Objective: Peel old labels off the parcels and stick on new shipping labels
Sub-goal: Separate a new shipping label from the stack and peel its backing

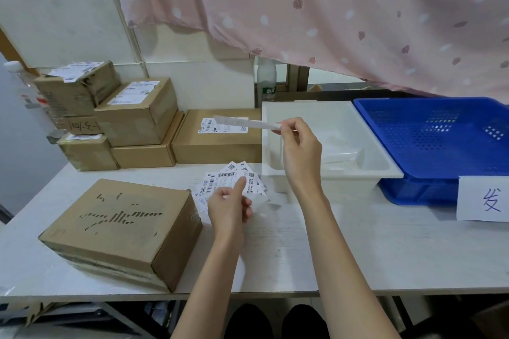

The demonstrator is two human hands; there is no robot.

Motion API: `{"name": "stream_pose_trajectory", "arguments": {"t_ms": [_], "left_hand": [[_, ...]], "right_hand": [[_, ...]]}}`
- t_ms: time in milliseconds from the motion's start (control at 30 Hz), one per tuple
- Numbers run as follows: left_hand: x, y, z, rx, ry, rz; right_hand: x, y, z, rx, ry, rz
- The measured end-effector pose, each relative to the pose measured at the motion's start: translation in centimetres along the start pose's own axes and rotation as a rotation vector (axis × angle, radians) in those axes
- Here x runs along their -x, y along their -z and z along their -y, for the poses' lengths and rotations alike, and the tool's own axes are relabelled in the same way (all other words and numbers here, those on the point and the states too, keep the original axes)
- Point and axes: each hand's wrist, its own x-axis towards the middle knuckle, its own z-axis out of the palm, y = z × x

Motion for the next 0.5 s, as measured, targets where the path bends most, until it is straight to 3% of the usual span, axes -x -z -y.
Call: {"name": "stream_pose_trajectory", "arguments": {"t_ms": [200,367,500], "left_hand": [[0.5,-1.2,-3.4,0.086,-0.180,0.088],[0.5,-1.3,-3.8,0.036,-0.187,0.117],[0.7,-1.4,-3.5,0.048,-0.182,0.131]], "right_hand": [[2.3,-1.1,-0.8,0.077,0.104,0.119],[3.7,-1.5,-1.7,0.227,0.221,0.186],[4.0,-1.7,-1.8,0.385,0.315,0.136]]}}
